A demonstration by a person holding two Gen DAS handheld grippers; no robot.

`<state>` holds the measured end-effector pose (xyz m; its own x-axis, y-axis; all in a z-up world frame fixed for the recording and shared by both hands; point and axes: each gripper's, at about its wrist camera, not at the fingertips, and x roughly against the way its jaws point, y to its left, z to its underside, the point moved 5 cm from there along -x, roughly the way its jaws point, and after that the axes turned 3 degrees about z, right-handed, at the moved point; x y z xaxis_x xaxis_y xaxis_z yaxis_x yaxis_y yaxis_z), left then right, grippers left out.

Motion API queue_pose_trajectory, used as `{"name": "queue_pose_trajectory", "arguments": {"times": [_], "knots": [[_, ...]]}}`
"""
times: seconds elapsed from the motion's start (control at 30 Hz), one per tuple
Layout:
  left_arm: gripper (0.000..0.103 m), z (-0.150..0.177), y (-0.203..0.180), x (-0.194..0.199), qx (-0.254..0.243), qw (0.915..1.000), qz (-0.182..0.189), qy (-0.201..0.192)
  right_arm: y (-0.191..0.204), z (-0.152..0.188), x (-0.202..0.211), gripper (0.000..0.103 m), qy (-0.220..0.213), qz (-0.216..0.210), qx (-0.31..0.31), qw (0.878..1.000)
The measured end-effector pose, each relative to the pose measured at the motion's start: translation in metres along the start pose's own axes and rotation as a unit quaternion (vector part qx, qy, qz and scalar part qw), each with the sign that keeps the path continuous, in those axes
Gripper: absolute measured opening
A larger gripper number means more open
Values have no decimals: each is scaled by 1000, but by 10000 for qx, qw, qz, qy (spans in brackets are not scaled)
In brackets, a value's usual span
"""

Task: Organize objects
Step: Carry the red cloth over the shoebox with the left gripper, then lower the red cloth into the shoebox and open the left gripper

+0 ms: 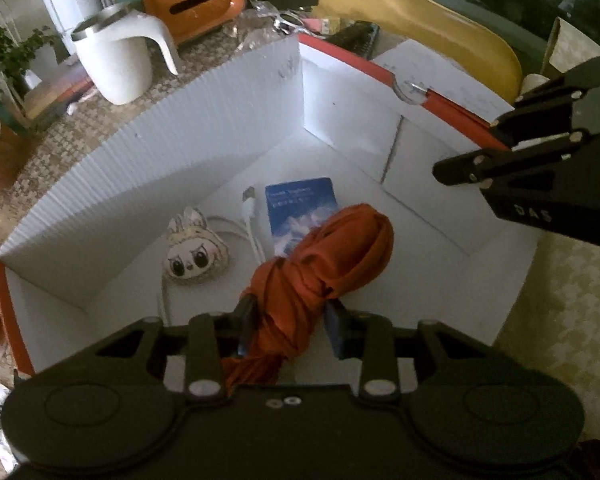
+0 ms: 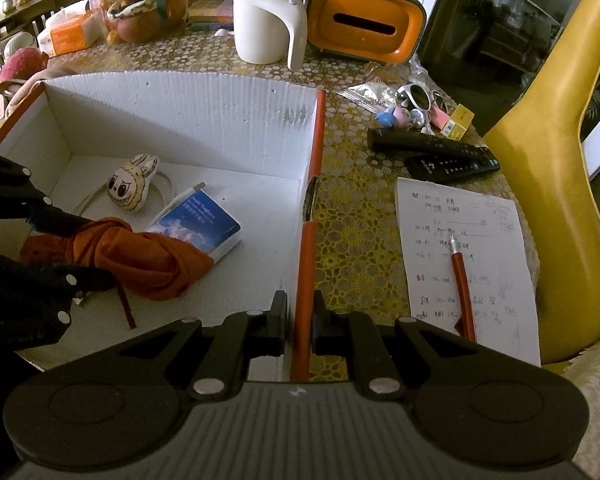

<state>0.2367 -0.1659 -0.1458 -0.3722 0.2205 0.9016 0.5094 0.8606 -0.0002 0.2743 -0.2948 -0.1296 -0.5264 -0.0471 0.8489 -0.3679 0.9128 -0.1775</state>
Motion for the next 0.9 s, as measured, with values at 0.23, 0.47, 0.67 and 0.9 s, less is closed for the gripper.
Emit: {"name": "queue_pose_trajectory", "arguments": {"times": [0.23,0.47,0.67,0.9], "knots": [[37,0,3,2,66,9999,119,17,0,2,1,11,10,12,8,10000],[39,2,9,17,154,9996,136,-186,-1,3,1,11,18,32,13,10000],[45,2,11,37,166,9986,168,-466,0,3,2,11,30,75,31,10000],[48,7,16,63,273,9960,203,-828,1,2,2,11,61,124,67,9999]]}}
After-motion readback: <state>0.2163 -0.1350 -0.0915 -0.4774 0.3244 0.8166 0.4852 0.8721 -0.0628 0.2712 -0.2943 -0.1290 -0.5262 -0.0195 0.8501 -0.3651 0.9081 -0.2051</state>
